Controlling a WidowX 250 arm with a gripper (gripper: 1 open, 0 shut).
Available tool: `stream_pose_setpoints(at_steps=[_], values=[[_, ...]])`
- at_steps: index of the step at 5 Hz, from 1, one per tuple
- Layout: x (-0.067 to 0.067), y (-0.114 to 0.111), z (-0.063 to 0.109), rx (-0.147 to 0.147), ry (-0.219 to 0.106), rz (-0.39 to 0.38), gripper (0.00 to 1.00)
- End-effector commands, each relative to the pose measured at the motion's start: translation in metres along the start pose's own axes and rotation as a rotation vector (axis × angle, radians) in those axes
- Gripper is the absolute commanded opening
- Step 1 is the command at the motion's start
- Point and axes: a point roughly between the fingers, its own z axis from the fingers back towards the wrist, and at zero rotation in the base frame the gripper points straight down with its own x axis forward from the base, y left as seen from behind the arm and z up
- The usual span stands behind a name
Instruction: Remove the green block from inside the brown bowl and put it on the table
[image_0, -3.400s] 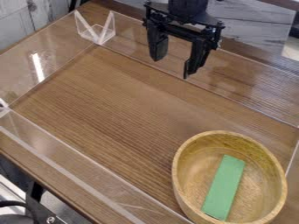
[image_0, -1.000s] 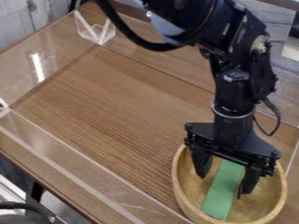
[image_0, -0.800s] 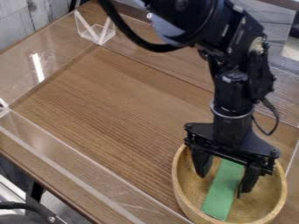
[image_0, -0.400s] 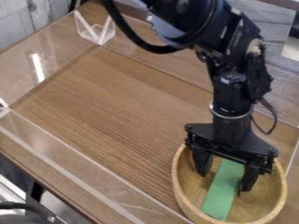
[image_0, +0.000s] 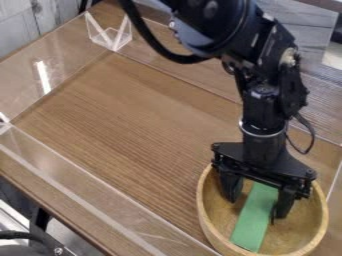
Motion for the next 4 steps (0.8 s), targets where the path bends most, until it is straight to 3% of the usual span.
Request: stream_pose_setpoints(at_steps=[1,3,4], values=[[0.0081,-0.0004,0.0064,-0.016,-0.032,0.008,1.00],[0.0098,0.0006,0.0014,-0.018,-0.026,0.011,1.00],[0.0094,0.0016,-0.0019,-0.020,-0.022,0.010,0.00]])
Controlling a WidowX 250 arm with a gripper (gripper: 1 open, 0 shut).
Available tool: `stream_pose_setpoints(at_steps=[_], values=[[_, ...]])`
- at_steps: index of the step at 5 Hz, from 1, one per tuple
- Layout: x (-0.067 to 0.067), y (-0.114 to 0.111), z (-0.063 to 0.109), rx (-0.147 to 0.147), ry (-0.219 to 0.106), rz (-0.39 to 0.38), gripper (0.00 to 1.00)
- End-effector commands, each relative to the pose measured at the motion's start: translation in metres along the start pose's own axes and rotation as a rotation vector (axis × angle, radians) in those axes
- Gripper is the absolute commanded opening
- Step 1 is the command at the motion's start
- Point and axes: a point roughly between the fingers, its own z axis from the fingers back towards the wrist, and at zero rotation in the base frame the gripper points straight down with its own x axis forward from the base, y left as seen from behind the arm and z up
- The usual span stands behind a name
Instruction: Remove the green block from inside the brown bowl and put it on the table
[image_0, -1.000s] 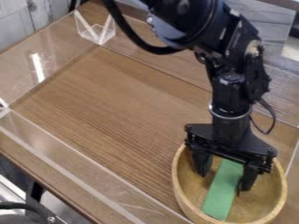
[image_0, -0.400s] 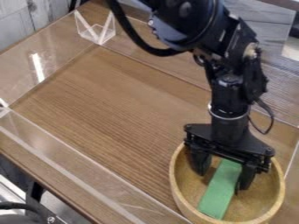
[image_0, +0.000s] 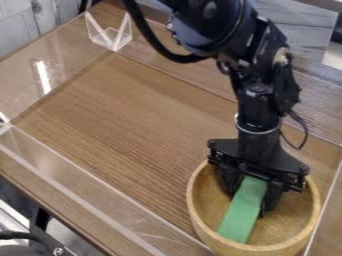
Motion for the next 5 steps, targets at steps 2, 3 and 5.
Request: stream_pose_setpoints(at_steps=[2,3,5], values=[[-0.001,-0.002,0.010,-0.017,0.004,-0.008,0.00],[-0.004,-0.002,0.016,-0.022,0.016,-0.005,0.00],[-0.009,-0.002,0.026,-0.031,0.041,-0.002,0.00]])
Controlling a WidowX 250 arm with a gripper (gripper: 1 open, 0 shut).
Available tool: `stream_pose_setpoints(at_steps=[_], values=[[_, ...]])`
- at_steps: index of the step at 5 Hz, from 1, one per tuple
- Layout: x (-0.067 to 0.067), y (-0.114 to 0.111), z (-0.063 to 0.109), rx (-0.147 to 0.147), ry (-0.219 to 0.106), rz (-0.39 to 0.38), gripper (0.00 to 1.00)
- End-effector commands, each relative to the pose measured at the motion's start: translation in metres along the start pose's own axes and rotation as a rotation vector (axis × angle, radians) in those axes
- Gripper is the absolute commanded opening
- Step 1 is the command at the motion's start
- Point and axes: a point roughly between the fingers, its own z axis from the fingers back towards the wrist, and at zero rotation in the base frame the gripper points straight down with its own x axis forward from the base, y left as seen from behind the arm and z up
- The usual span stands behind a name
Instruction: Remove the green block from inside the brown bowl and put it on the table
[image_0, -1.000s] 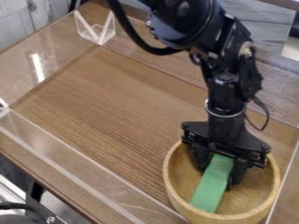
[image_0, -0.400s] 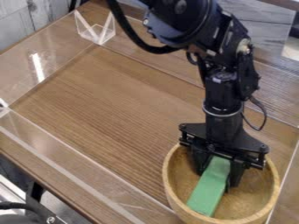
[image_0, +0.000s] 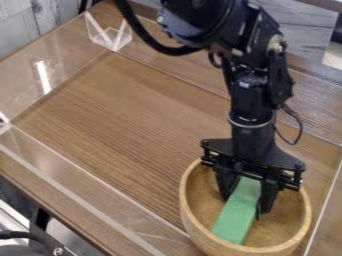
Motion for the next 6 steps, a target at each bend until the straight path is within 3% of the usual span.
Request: stream_pose_setpoints(at_steps=[1,6], values=[[0.002,-0.004,0.019,-0.025,-0.030,-0.009,0.00],[0.001,0.003,0.033,-0.057,-0.023,-0.022,0.00]])
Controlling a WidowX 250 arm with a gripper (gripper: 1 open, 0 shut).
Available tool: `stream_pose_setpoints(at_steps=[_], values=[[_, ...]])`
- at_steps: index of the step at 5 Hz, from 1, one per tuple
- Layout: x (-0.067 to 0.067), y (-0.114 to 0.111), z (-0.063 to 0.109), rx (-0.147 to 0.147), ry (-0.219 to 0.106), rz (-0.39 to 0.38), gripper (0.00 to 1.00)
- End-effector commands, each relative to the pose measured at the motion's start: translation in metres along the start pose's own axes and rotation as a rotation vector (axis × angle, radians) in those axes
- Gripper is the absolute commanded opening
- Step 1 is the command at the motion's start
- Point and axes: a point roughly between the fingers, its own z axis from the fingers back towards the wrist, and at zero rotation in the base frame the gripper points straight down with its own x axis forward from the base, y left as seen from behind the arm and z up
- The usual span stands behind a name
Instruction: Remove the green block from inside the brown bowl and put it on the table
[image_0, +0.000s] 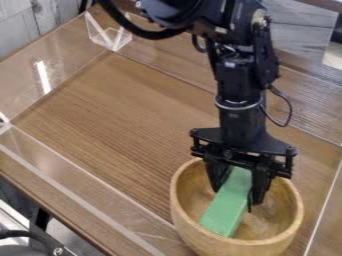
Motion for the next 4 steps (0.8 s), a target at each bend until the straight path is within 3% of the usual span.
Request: stream_pose_setpoints(at_steps=[1,4], values=[[0.0075,-0.0048,0.0179,-0.028,-0.060,-0.029,0.00],[0.0083,-0.0016,0.0236,-0.048,-0.060,-0.046,0.00]])
